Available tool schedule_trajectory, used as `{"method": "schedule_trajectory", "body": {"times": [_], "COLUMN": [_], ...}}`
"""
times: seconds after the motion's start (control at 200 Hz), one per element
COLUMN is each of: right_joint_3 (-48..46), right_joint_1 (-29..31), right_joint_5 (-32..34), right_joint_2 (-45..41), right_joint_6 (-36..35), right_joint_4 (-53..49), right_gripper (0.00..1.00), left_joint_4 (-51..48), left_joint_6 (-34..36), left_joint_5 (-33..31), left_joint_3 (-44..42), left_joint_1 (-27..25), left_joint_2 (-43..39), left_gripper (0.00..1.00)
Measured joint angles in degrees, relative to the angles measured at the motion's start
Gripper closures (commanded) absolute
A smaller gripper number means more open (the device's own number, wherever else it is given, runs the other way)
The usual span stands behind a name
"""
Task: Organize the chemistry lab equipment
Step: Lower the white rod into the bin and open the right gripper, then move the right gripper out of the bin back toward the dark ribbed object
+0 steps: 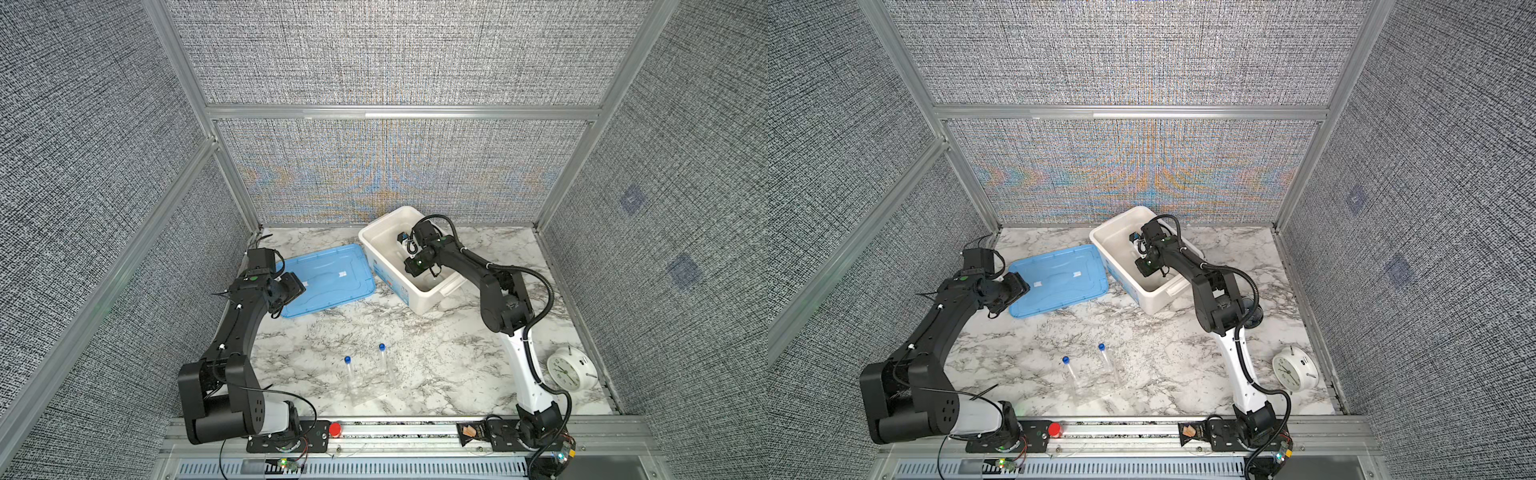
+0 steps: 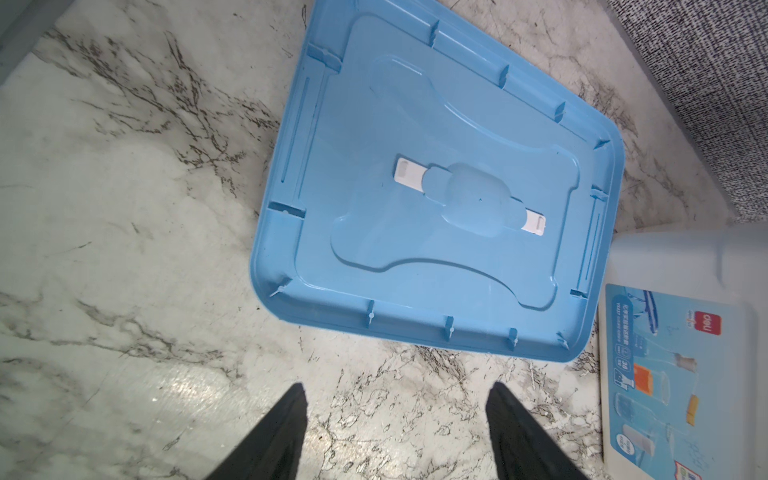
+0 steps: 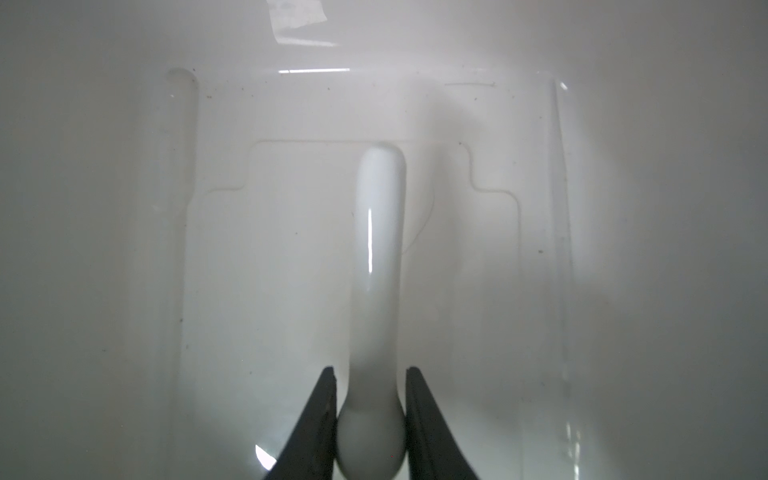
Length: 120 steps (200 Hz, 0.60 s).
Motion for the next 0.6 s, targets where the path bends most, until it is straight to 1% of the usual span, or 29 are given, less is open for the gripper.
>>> {"method": "schedule_trajectory", "body": {"times": [0.17,0.295,0.395,0.6], "right_joint_3": [-3.69,-5.88,-7.54,-14.4], "right_joint_1": [0.09,0.35,0.59,0.87], "right_joint_5": [0.24,0.24,0.81,2.64], "right_joint_2": [-4.55,-9.51,-14.67,-28.06], "right_joint_6": [1.29,2.01,2.56,3.56], "right_joint_4": [3.85,5.97,7.63,11.67], "right_gripper": [0.59,0.57,0.55,0.52], "left_joint_4": [-0.39,-1.11,-2.25,-2.62], "left_joint_6": [-0.61,-0.59,-0.59,-0.59], "left_joint_5": [-0.11,-0.85,-1.84,-2.62], "left_joint_3": [-0.39,0.26,1.33,2.54], "left_joint_1": [0.0,0.0,0.0,0.0], "left_joint_2": [-0.22,-0.5,-0.55,-0.02], "left_gripper": [0.25,0.24,0.23,0.23]}}
